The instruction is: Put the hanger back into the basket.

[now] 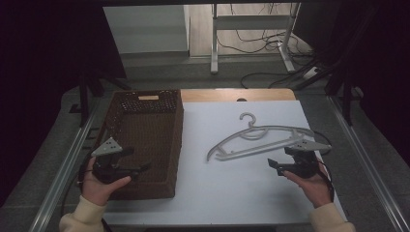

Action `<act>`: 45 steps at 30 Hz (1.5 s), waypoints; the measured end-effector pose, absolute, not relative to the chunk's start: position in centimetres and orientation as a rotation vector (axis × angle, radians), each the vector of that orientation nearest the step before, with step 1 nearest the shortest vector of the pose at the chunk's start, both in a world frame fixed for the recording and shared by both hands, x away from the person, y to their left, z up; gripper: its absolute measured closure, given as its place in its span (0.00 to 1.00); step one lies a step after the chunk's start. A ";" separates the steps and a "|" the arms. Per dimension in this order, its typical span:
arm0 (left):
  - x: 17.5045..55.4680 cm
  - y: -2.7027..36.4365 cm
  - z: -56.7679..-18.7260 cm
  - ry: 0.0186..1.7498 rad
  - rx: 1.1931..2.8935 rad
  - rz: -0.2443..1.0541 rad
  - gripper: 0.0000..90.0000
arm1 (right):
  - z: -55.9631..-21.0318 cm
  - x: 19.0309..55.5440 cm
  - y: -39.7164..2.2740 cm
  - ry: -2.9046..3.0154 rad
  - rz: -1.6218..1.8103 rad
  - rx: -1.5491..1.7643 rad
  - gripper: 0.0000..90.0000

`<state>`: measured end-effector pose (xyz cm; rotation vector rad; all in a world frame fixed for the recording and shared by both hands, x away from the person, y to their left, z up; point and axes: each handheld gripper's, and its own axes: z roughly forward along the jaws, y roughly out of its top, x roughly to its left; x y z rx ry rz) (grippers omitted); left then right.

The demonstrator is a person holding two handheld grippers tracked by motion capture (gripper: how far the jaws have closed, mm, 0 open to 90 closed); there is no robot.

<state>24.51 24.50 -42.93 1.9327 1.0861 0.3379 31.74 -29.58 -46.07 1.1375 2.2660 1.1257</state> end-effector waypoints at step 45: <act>23.7 24.2 -42.1 1.072 1.947 0.360 0.16 | -43.8 34.6 -25.6 2.372 0.968 1.191 0.26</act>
